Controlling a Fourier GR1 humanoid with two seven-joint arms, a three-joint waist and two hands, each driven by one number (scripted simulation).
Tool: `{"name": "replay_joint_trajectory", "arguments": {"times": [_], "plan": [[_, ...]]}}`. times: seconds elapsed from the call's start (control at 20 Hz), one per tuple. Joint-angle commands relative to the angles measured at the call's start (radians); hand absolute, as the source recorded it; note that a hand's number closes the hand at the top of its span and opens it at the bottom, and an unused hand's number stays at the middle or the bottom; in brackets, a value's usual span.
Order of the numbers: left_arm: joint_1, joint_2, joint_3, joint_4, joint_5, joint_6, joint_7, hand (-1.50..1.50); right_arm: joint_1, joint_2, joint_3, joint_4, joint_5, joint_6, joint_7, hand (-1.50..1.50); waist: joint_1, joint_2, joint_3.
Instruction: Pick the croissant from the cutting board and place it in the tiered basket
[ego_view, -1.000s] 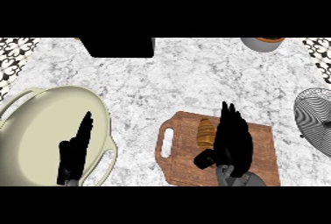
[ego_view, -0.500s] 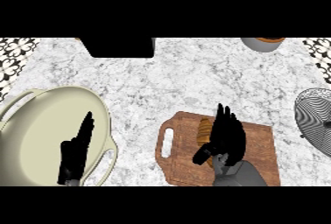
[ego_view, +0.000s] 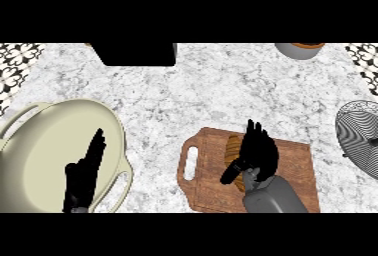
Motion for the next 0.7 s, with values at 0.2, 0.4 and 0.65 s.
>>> {"name": "replay_joint_trajectory", "arguments": {"times": [0.2,0.4,0.65], "plan": [[-0.028,0.002,0.018,0.021,0.009,-0.019,0.037,0.00,-0.035,0.014,0.001,0.084,-0.066,-0.041,0.202,-1.50,-0.002,0.003,-0.003],[-0.004,-0.012,0.009,-0.012,-0.017,0.013,0.035,0.00,-0.011,0.014,-0.007,0.052,-0.079,-0.002,0.212,-1.50,-0.006,0.001,-0.003],[0.002,-0.036,0.027,0.090,0.000,-0.016,-0.059,0.00,0.030,0.013,0.011,0.102,-0.064,-0.059,0.141,1.50,-0.008,0.003,-0.004]]}}
